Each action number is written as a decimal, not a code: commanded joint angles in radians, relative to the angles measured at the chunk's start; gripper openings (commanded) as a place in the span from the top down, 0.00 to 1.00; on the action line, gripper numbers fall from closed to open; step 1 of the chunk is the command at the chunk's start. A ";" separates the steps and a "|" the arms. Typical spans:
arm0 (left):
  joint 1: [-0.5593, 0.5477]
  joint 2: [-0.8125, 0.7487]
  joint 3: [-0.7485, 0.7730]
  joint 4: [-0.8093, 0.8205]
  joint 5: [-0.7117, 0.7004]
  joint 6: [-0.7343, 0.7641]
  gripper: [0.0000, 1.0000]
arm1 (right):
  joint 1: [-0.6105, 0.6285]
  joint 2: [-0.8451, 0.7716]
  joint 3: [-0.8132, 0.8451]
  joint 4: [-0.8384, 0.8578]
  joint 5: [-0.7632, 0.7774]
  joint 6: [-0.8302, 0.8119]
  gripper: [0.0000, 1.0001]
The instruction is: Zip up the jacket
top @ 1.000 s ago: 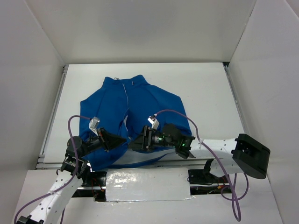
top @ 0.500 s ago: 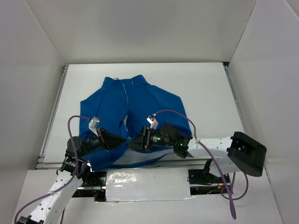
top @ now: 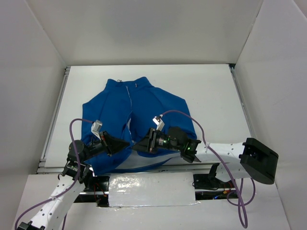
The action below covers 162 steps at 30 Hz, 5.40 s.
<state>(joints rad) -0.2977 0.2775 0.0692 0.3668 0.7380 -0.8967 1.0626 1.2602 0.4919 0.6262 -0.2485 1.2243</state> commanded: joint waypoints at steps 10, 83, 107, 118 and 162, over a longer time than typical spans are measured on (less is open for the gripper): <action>-0.001 0.002 0.009 0.070 0.018 0.002 1.00 | 0.007 0.005 0.036 -0.020 0.031 -0.029 0.70; -0.003 -0.086 0.011 -0.146 0.015 0.081 1.00 | -0.303 0.360 -0.015 0.377 -0.431 -0.019 0.39; -0.003 -0.052 0.009 -0.100 0.032 0.073 1.00 | -0.231 0.489 0.019 0.678 -0.437 0.129 0.28; -0.003 -0.052 0.007 -0.098 0.034 0.074 1.00 | -0.239 0.427 -0.009 0.668 -0.408 0.099 0.29; -0.003 -0.050 0.011 -0.104 0.024 0.079 1.00 | -0.237 0.377 0.037 0.402 -0.347 -0.017 0.72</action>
<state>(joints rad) -0.2977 0.2276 0.0559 0.2066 0.7494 -0.8368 0.8219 1.6512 0.5217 1.0290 -0.5903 1.2144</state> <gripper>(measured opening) 0.138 0.280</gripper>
